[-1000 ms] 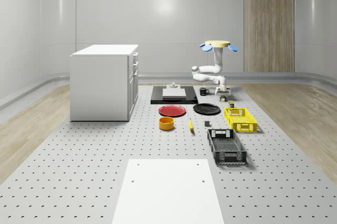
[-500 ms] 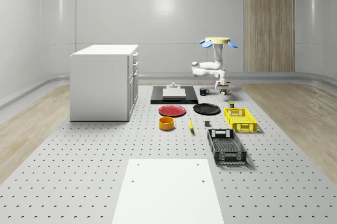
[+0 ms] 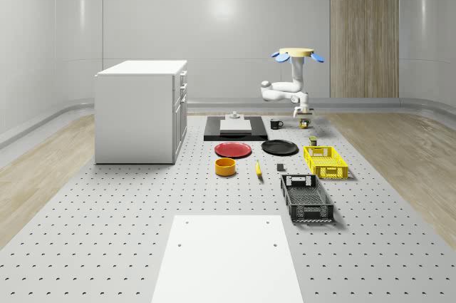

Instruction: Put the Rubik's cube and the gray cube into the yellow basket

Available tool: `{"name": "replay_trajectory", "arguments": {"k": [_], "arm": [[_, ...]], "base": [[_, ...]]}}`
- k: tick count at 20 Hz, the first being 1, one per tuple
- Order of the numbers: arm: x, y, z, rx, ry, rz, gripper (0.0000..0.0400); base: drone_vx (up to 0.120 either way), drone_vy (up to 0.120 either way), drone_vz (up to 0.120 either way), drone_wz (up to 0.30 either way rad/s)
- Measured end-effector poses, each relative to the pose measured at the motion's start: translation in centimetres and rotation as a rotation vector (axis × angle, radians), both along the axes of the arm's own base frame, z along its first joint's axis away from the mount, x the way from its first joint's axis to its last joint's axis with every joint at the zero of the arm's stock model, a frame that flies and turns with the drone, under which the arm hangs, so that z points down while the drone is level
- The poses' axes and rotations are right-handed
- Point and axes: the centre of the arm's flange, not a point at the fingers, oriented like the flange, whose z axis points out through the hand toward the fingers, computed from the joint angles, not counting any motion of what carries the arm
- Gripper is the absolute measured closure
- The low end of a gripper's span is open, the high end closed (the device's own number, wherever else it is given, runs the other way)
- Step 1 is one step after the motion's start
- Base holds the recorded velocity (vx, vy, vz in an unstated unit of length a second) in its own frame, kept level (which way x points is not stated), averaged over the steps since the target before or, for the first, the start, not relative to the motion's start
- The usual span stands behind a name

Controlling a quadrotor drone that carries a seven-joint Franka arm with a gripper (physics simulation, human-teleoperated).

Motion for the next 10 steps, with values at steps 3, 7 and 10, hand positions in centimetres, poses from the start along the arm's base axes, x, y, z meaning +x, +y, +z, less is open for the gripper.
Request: {"name": "replay_trajectory", "arguments": {"k": [3, 7, 10], "arm": [[0.00, 0.00, -0.03, 0.000, 0.000, 0.000, 0.0075], [0.00, 0.00, -0.04, 0.000, 0.000, 0.000, 0.0075], [0.00, 0.00, -0.04, 0.000, 0.000, 0.000, 0.0075]], "base": [[0.120, 0.053, 0.000, 0.000], [0.120, 0.030, 0.000, 0.000], [0.120, 0.000, 0.120, 0.000]]}}
